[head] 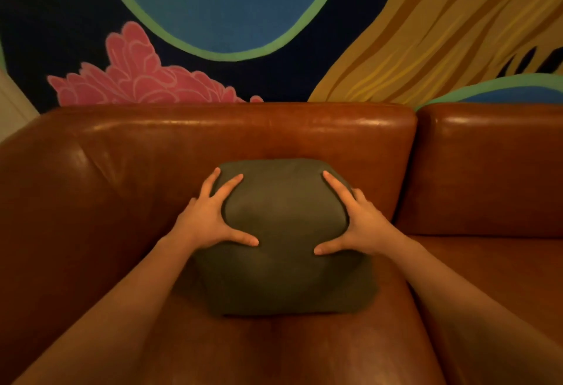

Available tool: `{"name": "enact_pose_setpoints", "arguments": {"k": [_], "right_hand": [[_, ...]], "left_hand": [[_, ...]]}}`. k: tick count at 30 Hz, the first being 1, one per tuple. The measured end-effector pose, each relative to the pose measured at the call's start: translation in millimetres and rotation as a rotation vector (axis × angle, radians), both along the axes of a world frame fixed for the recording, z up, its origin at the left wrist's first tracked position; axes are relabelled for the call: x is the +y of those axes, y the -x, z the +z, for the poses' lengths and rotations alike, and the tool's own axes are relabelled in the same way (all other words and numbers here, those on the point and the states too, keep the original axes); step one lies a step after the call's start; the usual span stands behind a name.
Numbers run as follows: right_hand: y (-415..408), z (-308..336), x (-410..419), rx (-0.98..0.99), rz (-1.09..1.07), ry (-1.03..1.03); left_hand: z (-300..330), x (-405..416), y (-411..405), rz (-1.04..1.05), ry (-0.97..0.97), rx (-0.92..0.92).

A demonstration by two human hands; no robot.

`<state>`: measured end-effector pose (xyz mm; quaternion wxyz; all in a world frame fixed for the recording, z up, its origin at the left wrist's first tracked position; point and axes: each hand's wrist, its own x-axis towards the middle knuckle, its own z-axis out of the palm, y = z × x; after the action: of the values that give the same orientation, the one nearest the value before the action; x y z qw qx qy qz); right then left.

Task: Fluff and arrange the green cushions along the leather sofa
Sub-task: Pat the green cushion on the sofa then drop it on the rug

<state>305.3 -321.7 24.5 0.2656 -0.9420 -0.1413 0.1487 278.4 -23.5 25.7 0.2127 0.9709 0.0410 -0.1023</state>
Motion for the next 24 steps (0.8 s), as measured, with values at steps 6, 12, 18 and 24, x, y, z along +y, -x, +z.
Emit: {"name": "enact_pose_setpoints", "arguments": {"k": [6,12,18,24], "right_hand": [[-10.4,21.8,5.8,-0.024,-0.012,-0.111],[-6.0,-0.3,15.6,0.039,-0.028,-0.047],[-4.2,11.4,14.0,-0.025,-0.046,0.075],[41.6,42.1,-8.1,-0.141,-0.106,0.13]], "left_hand": [[22.7,0.7,-8.9,-0.028,-0.13,-0.104],[7.5,3.6,-5.7,-0.041,-0.134,0.002],[20.6,3.5,-6.2,-0.057,-0.162,0.075],[48.6,-53.2,22.3,-0.223,-0.278,-0.131]]}}
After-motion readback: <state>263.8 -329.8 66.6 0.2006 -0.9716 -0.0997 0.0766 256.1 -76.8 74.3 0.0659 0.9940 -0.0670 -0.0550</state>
